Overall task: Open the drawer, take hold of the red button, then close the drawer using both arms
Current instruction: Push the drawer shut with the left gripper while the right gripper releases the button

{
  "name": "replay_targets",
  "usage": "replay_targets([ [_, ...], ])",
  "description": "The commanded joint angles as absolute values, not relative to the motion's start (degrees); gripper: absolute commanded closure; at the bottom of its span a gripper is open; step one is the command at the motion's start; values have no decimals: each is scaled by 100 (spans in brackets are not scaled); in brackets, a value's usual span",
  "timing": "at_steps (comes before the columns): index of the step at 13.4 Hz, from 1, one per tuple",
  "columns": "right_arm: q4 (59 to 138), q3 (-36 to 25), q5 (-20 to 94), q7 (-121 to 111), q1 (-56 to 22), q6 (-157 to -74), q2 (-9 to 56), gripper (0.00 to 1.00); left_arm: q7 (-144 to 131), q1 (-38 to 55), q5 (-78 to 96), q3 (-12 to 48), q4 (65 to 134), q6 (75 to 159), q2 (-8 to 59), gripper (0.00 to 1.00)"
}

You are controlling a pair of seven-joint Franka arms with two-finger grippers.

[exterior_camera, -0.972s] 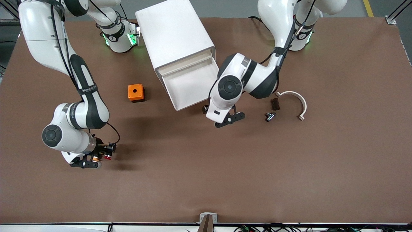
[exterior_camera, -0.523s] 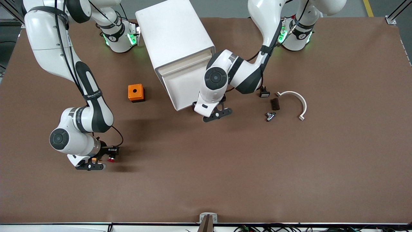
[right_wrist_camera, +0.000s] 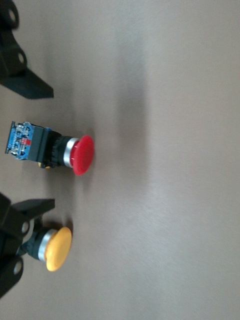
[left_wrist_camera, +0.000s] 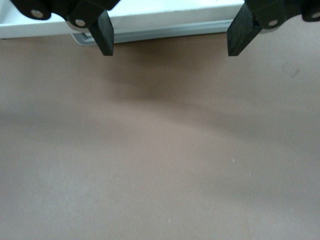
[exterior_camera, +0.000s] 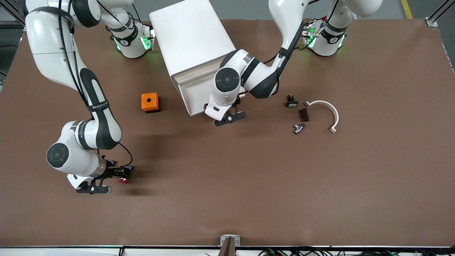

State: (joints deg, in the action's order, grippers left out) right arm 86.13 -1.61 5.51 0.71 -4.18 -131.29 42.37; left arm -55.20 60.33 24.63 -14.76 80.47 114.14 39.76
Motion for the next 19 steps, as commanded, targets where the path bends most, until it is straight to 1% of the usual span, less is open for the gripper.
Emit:
replay_targets([
  [1,8508,-79,580,-26,-281,-12921,3992,0,-5870,6056,2408,-1222,8104,11479,3911,0],
  [3,8569,-79,545,-35,-290,-12763,3693,0,-6081,6056,2408,-1021,8104,11479,3911,0],
  [6,8587,-88,527,-140,-290,-12148,3122,0,-6582,6056,2426,-748,8104,11426,3902,0],
  [9,8675,-97,527,-158,-211,-11796,2594,0,-6951,6064,2426,-537,8112,11417,3937,0],
  [10,8675,-97,527,-158,-185,-11525,2419,0,-7065,6056,2426,-467,8130,11408,3929,0],
  [13,8666,-114,510,-89,-132,-10918,1821,0,-7338,6047,2426,-352,8147,11408,3946,0],
  [15,8657,-202,501,-79,-88,-10593,1444,0,-7357,5977,2417,-378,8139,11408,3929,0],
  [18,8640,-228,501,314,-79,-10030,819,0,-7286,5171,2224,-430,8069,11408,3841,0],
  [19,8640,-237,501,473,-79,-9811,678,0,-7286,4837,1910,-457,8042,11408,3676,0],
])
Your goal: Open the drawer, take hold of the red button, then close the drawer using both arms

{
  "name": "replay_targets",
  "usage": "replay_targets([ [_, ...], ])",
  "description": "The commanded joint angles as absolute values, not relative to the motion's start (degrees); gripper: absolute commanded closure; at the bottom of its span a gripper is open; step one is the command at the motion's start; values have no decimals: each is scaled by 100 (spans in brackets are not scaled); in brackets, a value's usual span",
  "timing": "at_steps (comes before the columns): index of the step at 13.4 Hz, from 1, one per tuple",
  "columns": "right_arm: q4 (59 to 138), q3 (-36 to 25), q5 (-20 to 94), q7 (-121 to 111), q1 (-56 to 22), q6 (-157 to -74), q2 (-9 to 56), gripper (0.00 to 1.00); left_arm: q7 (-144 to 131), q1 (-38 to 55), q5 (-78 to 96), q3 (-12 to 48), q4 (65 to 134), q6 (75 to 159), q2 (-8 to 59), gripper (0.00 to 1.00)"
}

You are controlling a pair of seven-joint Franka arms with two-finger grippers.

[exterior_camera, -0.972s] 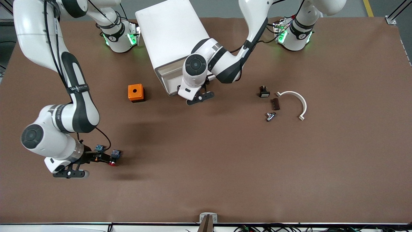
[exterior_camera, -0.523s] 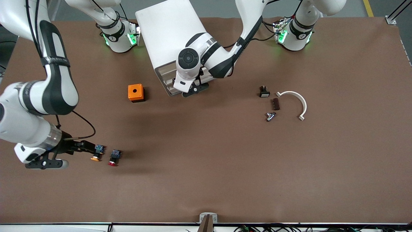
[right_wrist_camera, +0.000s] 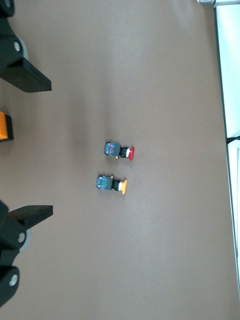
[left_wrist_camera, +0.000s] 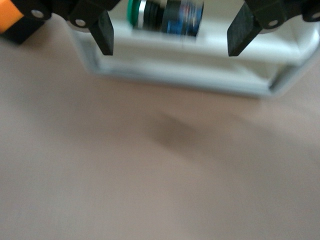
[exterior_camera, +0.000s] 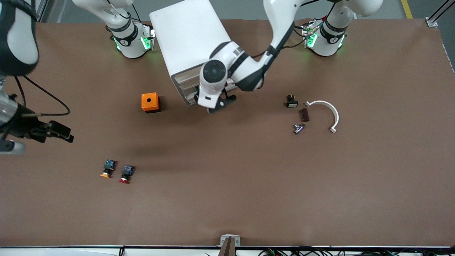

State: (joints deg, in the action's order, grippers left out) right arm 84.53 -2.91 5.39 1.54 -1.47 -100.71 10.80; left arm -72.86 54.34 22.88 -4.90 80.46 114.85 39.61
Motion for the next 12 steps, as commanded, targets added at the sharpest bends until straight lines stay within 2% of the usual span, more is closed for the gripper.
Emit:
replay_targets([
  [1,8622,-237,492,518,-70,-9539,538,0,-7286,4564,1498,-466,8042,11408,3526,0],
  [3,8604,-211,301,510,-88,-9343,335,0,-7286,3941,838,-448,8042,11408,3166,0],
  [6,8666,-202,114,527,-123,-9176,325,0,-7225,3175,773,-457,8042,11137,2665,0],
  [10,8666,-185,-211,431,-35,-9228,343,0,-5752,2340,177,-466,8042,10250,1901,0],
  [12,8841,51,-211,413,253,-9333,238,0,-4926,1865,141,-448,8042,9689,1505,0],
])
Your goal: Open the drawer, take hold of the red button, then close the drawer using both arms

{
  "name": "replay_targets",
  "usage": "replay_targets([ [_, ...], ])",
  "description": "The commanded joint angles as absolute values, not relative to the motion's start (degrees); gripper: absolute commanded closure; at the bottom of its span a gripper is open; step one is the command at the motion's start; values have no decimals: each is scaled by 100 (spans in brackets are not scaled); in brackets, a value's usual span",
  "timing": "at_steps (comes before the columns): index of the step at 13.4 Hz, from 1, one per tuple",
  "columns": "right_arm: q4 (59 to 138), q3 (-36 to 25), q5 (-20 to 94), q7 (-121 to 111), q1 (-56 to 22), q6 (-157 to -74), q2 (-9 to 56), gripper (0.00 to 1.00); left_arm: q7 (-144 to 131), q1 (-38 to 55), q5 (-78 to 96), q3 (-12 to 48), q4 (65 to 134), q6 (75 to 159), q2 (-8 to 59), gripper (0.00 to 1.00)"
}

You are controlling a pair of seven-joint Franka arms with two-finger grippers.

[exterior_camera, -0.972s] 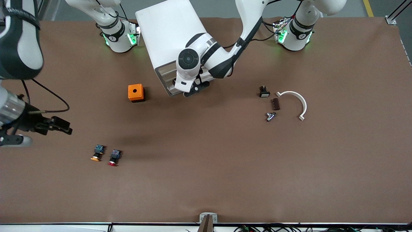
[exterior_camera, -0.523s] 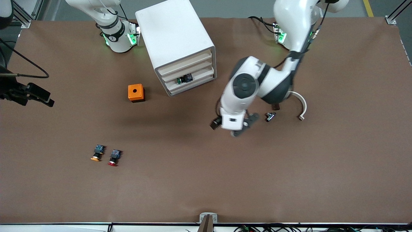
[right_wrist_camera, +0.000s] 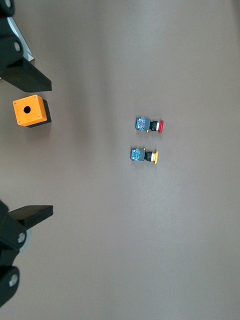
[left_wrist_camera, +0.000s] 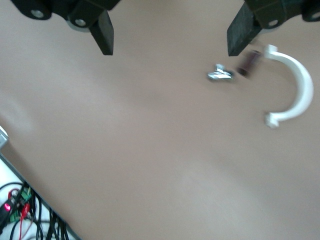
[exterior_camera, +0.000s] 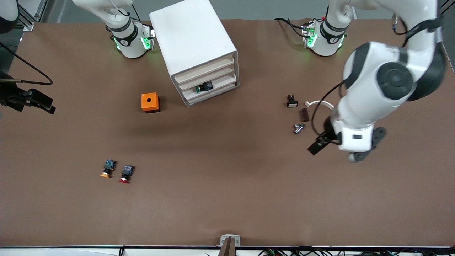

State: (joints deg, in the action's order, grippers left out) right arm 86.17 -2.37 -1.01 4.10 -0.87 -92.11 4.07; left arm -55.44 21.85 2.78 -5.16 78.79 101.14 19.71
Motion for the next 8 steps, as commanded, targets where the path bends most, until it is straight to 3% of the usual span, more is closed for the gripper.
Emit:
replay_targets([
  [1,8998,244,-211,387,411,-9369,115,0,-4487,1689,141,-448,8042,9485,1364,0],
  [4,9639,299,-220,378,422,-9772,-315,0,-3501,1215,158,-431,8059,9099,977,0],
  [8,9615,369,-220,343,457,-9765,-325,0,-1841,355,193,-64,8663,8851,257,0],
])
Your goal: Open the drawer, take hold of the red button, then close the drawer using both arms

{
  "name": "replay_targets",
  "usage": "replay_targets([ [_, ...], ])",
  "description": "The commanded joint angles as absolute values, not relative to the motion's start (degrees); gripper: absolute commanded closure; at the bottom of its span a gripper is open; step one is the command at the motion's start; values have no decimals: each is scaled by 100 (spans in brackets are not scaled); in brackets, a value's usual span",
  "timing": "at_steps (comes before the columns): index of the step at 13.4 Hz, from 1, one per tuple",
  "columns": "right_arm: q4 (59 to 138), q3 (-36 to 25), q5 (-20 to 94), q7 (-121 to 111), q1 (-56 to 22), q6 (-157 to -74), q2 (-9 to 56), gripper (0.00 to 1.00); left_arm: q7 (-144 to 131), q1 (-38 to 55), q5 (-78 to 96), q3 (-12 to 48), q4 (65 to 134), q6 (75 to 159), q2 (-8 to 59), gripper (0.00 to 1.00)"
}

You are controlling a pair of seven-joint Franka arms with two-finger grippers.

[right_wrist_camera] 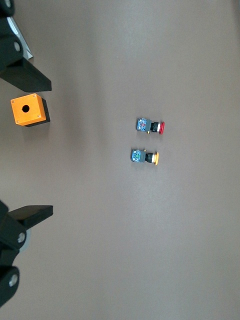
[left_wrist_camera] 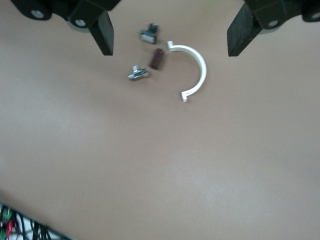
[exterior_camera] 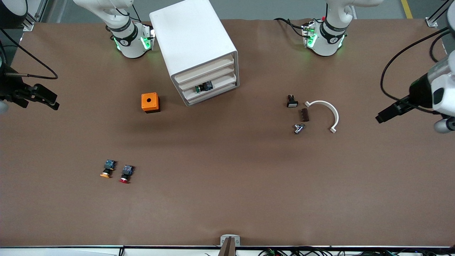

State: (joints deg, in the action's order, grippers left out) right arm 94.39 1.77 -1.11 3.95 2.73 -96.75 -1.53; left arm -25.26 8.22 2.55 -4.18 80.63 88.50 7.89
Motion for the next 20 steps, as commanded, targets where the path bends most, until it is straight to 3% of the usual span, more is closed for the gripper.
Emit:
replay_targets([
  [1,9615,369,-220,334,474,-9739,-325,0,-1506,-75,202,260,8927,8851,29,0],
  [7,9528,352,-246,-9,413,-9782,-316,0,-1063,-589,141,1010,9870,8833,-993,0],
  [20,9369,343,-246,-9,439,-9782,-272,0,-1169,-589,-88,1310,9273,8824,-369,0],
])
